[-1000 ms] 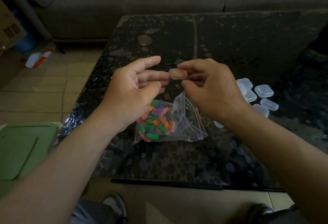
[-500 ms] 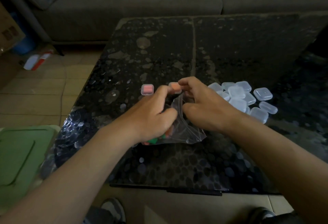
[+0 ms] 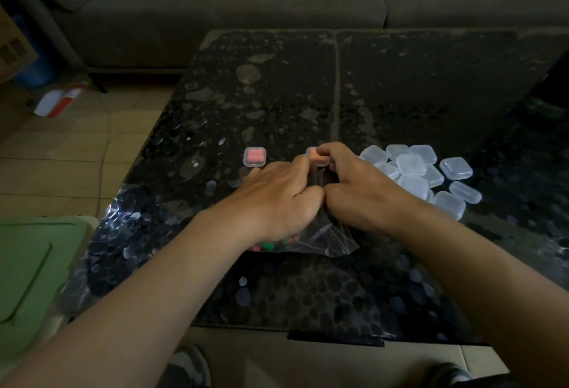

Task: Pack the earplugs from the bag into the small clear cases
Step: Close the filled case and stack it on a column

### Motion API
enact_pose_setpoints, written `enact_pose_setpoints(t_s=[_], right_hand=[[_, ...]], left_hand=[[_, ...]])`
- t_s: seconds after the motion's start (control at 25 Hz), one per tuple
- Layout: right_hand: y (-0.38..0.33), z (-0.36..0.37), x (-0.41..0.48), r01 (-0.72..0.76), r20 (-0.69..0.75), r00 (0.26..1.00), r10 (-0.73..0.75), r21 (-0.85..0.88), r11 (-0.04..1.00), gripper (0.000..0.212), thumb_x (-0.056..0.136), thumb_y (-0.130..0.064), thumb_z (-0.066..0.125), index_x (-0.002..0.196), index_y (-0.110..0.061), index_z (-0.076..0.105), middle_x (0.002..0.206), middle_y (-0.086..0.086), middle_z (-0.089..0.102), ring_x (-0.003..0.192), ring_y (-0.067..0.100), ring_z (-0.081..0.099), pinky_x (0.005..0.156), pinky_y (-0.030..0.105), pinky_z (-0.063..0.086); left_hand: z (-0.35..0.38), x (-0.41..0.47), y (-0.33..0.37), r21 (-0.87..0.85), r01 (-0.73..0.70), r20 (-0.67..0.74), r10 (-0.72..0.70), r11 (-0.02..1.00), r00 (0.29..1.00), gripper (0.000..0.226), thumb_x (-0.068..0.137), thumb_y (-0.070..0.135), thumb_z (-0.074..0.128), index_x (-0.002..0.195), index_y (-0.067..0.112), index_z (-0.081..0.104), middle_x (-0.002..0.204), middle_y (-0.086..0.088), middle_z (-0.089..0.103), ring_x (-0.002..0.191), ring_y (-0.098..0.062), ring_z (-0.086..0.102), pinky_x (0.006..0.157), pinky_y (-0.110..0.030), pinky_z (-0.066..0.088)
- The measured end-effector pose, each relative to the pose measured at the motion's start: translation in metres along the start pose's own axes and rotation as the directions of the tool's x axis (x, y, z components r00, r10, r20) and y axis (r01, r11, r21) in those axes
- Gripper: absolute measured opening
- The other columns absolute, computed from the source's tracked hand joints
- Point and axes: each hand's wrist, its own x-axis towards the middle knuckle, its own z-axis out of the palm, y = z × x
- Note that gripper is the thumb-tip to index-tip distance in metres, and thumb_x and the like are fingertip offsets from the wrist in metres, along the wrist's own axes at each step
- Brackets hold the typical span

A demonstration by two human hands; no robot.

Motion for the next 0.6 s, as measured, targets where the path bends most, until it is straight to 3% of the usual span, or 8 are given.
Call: enact_pose_setpoints(t_s=[0.16, 0.6], right_hand=[[0.0036, -0.0026, -0.0013, -0.012, -0.029, 1.000, 0.012, 0.002, 1.000, 0.066, 0.088, -0.014, 0.056, 0.147, -0.029, 0.032, 0.126, 0.000, 0.060, 0.117, 0.017, 0.057, 0.103, 0.043, 0.049], [-0.0019, -0.0033, -0.0051, 0.005, -0.011, 1.000, -0.005, -0.030, 1.000, 0.062, 0.092, -0.012, 0.055, 0.147, -0.027, 0.031, 0.119, 0.001, 0.062, 0.108, 0.016, 0.060, 0.098, 0.043, 0.052]], left_hand=[[0.0022, 0.0042, 0.0036, 0.025, -0.004, 0.013, 0.004, 1.000, 1.000, 0.052, 0.080, 0.049, 0.024, 0.120, 0.025, 0.047, 0.117, -0.002, 0.055, 0.115, -0.021, 0.049, 0.100, -0.049, 0.041], [0.0058, 0.0051, 0.0008, 0.038, -0.015, -0.009, 0.016, 0.999, 1.000, 0.051, 0.081, 0.048, 0.023, 0.118, 0.024, 0.048, 0.113, -0.001, 0.058, 0.113, -0.020, 0.051, 0.101, -0.051, 0.042]])
